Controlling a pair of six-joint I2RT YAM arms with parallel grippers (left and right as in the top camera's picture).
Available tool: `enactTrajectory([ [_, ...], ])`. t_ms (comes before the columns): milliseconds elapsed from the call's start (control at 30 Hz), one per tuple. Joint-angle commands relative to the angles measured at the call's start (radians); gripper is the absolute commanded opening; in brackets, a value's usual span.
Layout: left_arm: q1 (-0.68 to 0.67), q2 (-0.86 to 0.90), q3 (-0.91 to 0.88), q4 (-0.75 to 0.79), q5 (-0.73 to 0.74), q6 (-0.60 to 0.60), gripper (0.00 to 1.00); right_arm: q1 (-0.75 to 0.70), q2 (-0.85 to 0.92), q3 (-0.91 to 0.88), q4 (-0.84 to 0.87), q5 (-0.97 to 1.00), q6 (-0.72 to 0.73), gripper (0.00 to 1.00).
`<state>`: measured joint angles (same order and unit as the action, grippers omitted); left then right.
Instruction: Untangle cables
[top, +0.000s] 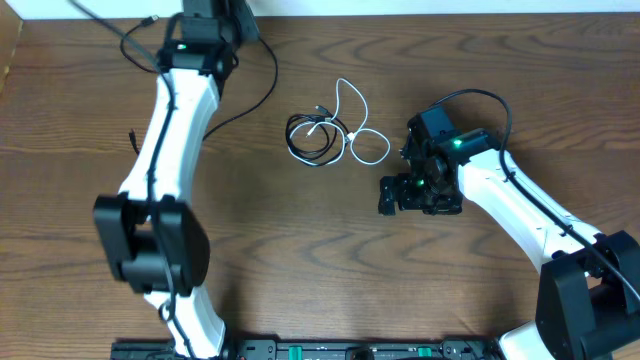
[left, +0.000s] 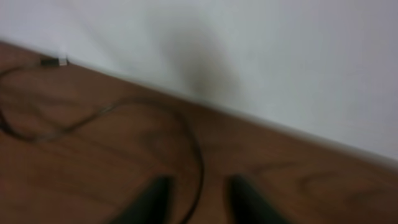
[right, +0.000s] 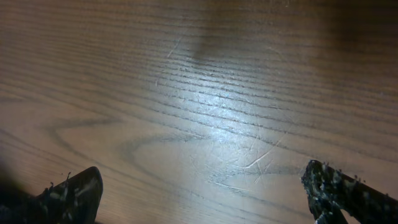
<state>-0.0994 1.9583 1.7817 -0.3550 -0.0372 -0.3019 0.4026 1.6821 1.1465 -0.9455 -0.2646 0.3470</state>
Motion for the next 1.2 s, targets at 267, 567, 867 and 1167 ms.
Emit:
enactTrajectory([
  [267,-0.002,0.307,0.014,0.022,0.045,0.168,0.69,0.005,0.003,-0.007,-0.016,0.008,-0.015,0.99],
  [567,-0.021,0.418,0.014,0.142,0.108,0.182,0.73,0.005,0.003,-0.007,-0.01,0.008,-0.015,0.99],
  [867,-0.044,0.463,0.014,0.182,0.105,0.182,0.54,0.005,0.003,-0.007,-0.002,0.008,-0.015,0.99],
  [1167,-0.044,0.494,0.011,0.141,0.1,0.182,0.29,0.005,0.003,-0.008,-0.005,0.008,-0.015,0.99],
])
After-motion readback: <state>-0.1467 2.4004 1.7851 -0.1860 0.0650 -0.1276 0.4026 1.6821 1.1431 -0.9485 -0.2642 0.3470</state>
